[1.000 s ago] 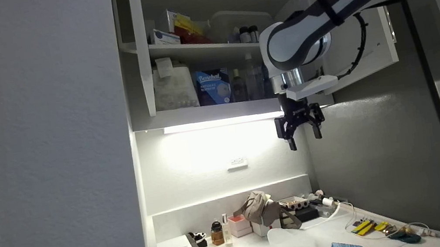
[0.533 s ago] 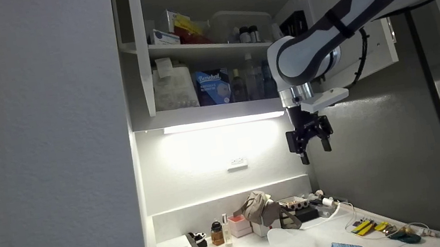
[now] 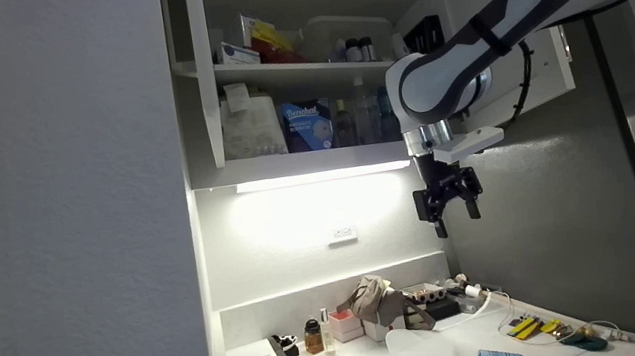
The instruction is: Place the blue bottle on the bottom shelf of the open upper cabinet
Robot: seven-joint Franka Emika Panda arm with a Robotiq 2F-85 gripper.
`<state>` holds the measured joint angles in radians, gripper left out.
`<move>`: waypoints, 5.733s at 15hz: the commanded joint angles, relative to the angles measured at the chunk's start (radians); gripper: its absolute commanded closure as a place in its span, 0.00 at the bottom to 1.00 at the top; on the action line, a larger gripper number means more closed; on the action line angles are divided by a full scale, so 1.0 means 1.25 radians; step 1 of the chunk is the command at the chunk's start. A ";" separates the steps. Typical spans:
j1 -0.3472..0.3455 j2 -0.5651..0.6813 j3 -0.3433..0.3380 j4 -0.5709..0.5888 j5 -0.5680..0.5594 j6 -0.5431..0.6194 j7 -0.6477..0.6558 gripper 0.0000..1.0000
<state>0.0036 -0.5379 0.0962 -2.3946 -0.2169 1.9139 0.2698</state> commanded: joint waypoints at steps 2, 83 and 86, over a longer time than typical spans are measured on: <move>-0.038 0.006 0.073 0.000 -0.006 -0.072 0.216 0.00; -0.945 0.212 0.867 -0.225 0.232 0.441 1.869 0.00; -1.044 0.189 0.960 -0.214 0.267 0.452 1.869 0.00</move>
<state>-1.1961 -0.2490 1.1954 -2.6671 0.0658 2.4516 2.6064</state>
